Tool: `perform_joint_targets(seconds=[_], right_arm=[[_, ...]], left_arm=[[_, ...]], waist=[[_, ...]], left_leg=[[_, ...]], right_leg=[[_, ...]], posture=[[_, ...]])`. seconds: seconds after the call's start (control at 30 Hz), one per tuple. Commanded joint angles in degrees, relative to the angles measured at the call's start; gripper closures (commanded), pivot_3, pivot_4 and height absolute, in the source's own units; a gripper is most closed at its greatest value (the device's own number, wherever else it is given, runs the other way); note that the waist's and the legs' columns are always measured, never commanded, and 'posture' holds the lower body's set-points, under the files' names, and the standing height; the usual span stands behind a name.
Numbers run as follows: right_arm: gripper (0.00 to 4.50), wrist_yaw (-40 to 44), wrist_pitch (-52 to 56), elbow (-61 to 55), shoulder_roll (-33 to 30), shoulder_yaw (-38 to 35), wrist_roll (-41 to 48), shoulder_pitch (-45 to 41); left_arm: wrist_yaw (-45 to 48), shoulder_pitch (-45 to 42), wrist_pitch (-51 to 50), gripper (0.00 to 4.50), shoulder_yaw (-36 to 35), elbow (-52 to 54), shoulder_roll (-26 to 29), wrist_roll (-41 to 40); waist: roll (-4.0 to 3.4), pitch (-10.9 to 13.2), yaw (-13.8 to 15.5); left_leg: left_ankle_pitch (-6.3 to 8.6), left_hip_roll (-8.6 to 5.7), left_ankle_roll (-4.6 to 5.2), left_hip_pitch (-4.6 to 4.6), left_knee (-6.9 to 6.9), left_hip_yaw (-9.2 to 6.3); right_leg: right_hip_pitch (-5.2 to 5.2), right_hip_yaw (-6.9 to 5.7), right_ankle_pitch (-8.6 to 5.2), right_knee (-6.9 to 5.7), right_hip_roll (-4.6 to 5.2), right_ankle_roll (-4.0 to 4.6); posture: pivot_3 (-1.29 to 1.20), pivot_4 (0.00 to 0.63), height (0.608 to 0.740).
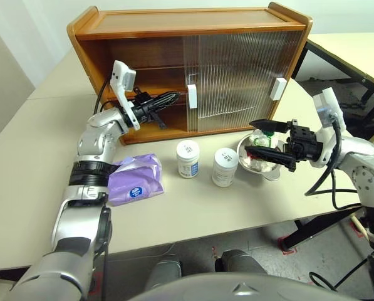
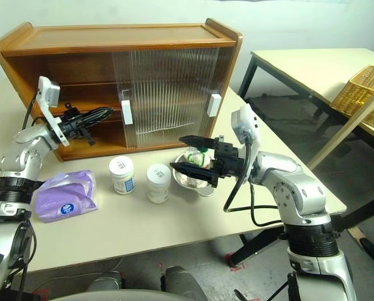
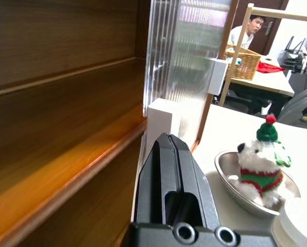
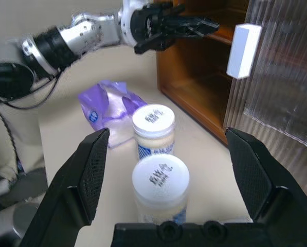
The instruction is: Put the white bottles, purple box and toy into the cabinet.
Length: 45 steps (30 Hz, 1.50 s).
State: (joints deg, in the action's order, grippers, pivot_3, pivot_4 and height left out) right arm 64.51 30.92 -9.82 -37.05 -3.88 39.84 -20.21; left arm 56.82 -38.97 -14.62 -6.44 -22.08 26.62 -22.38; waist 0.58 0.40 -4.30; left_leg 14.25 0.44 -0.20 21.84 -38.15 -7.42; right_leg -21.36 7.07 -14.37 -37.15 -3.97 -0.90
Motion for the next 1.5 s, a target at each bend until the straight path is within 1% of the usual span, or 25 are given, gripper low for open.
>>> perform_joint_targets(seconds=[0.03, 0.1, 0.23, 0.33, 0.37, 0.43, 0.53, 0.6, 0.73, 0.77, 0.8, 0.83, 0.97, 1.07, 1.2, 1.5], right_arm=[[0.00, 0.86, -0.81, 0.72, 0.24, -1.14, 0.84, -0.51], [0.00, 1.16, -1.25, 0.95, 0.58, -1.11, 0.98, -0.54], [0.00, 2.10, -4.03, 2.29, 2.17, -1.11, 0.64, -0.37], [0.00, 2.30, -5.06, 2.87, 2.61, -0.90, 0.25, -0.42], [0.00, 2.42, -5.16, 3.15, 2.66, -0.73, 0.16, -0.50], [0.00, 2.82, -5.15, 3.66, 2.69, -0.39, 0.20, -0.78], [0.00, 3.55, -4.87, 4.33, 2.67, 0.13, 0.30, -1.28], [0.00, 4.10, -4.89, 5.26, 2.86, 0.51, 0.13, -1.95], [0.00, 5.17, -5.17, 7.11, 3.59, 1.34, -0.29, -3.33], [0.00, 5.48, -5.25, 7.53, 3.81, 1.56, -0.43, -3.65], [0.00, 5.75, -5.26, 7.87, 3.99, 1.73, -0.53, -3.91], [0.00, 5.97, -5.25, 8.14, 4.16, 1.85, -0.63, -4.15], [0.00, 6.61, -4.89, 8.70, 4.53, 2.00, -0.79, -4.90], [0.00, 6.77, -4.47, 8.73, 4.46, 1.87, -0.62, -5.15], [0.00, 6.88, -3.95, 8.48, 4.16, 1.66, -0.39, -5.20], [0.00, 6.89, -2.87, 7.84, 3.29, 1.09, 0.07, -5.30]], left_arm=[[-0.51, 1.85, -2.18, 4.48, -0.91, 3.88, 1.44, -1.13], [-0.87, 2.88, -3.16, 4.48, -1.32, 5.56, 2.14, -1.67], [-1.83, 8.56, -8.41, 4.48, -4.64, 14.18, 5.66, -5.27], [-1.60, 12.52, -12.22, 4.48, -6.63, 18.65, 7.85, -8.39], [-0.97, 14.76, -13.12, 4.31, -7.45, 20.38, 9.23, -9.21], [0.33, 19.32, -14.73, 3.89, -8.99, 23.97, 12.21, -10.65], [2.72, 26.50, -15.93, 2.89, -11.98, 29.37, 16.80, -12.45], [4.64, 30.94, -15.21, 2.18, -14.35, 31.31, 19.70, -12.97], [7.49, 35.53, -13.78, 0.76, -18.06, 30.64, 23.35, -13.42], [8.21, 36.39, -12.54, 0.30, -18.79, 30.03, 23.94, -12.98], [8.89, 37.09, -11.44, 0.05, -19.37, 29.44, 24.34, -12.60], [9.60, 37.59, -10.53, 0.02, -19.83, 28.79, 24.59, -12.58], [12.74, 39.32, -8.03, 0.02, -20.91, 25.83, 25.42, -12.65], [14.77, 41.94, -4.75, 0.02, -20.57, 23.22, 25.89, -10.76], [16.97, 45.00, -0.95, 0.02, -19.37, 20.74, 25.87, -8.63], [18.96, 47.60, 5.36, 0.02, -16.61, 16.96, 25.10, -5.00]], waist=[[0.00, 0.00, 0.12], [0.00, 0.00, 0.28], [-0.02, 0.00, 0.42], [-0.03, 0.00, 0.68], [-0.03, 0.00, 0.74], [-0.05, -0.01, 0.69], [-0.05, -0.01, 0.89], [-0.05, -0.01, 1.17], [-0.09, 0.00, 2.21], [-0.10, -0.01, 2.44], [-0.13, -0.02, 2.52], [-0.15, -0.03, 2.65], [-0.30, -0.09, 2.86], [-0.35, -0.13, 2.85], [-0.35, -0.14, 2.84], [-0.34, -0.14, 2.84]], left_leg=[[0.00, 0.00, 0.00, -0.01, 0.00, 0.00], [0.00, 0.01, 0.00, -0.02, 0.00, -0.01], [0.00, 0.05, -0.01, -0.04, 0.06, -0.01], [0.00, 0.08, -0.01, -0.04, 0.12, -0.04], [0.00, 0.09, -0.01, -0.05, 0.12, -0.04], [0.01, 0.13, -0.03, -0.06, 0.15, -0.04], [0.03, 0.20, -0.07, -0.01, 0.18, -0.16], [0.07, 0.38, -0.15, 0.02, 0.27, -0.23], [0.10, 0.75, -0.28, 0.04, 0.32, -0.36], [0.11, 0.84, -0.32, 0.03, 0.35, -0.37], [0.12, 0.90, -0.34, 0.04, 0.39, -0.43], [0.13, 0.94, -0.36, 0.03, 0.43, -0.50], [0.27, 1.21, -0.61, 0.09, 0.49, -0.82], [0.39, 1.38, -0.81, 0.17, 0.49, -0.87], [0.46, 1.41, -0.93, 0.19, 0.50, -0.86], [0.50, 1.51, -0.97, 0.19, 0.57, -0.85]], right_leg=[[0.00, 0.00, 0.00, 0.00, 0.00, 0.00], [0.00, 0.04, 0.00, 0.00, 0.01, 0.01], [-0.04, 0.10, 0.01, -0.01, 0.00, 0.08], [-0.07, 0.09, 0.01, -0.01, -0.03, 0.19], [-0.07, 0.10, 0.01, -0.02, -0.04, 0.23], [-0.10, 0.15, 0.01, -0.02, -0.04, 0.36], [-0.20, 0.23, 0.02, -0.03, -0.03, 0.59], [-0.35, 0.21, 0.10, -0.04, -0.05, 0.91], [-0.56, 0.12, 0.22, -0.09, -0.14, 1.35], [-0.63, 0.10, 0.28, -0.10, -0.20, 1.52], [-0.69, 0.09, 0.34, -0.11, -0.23, 1.63], [-0.75, 0.08, 0.43, -0.14, -0.27, 1.85], [-0.94, 0.04, 0.45, -0.21, -0.37, 2.04], [-1.08, 0.04, 0.62, -0.25, -0.44, 2.50], [-1.13, 0.02, 0.49, -0.25, -0.55, 2.78], [-1.17, 0.01, 0.45, -0.25, -0.79, 2.96]], posture=[[-0.11, 0.000, 0.740], [-0.11, 0.000, 0.740], [-0.08, 0.000, 0.740], [-0.08, 0.000, 0.740], [-0.08, 0.000, 0.740], [-0.08, 0.000, 0.740], [-0.04, 0.000, 0.740], [-0.03, 0.000, 0.740], [0.00, 0.000, 0.740], [0.00, 0.000, 0.740], [0.00, 0.000, 0.740], [0.01, 0.000, 0.740], [0.01, 0.000, 0.740], [0.01, 0.000, 0.740], [0.00, 0.000, 0.740], [0.00, 0.000, 0.740]])
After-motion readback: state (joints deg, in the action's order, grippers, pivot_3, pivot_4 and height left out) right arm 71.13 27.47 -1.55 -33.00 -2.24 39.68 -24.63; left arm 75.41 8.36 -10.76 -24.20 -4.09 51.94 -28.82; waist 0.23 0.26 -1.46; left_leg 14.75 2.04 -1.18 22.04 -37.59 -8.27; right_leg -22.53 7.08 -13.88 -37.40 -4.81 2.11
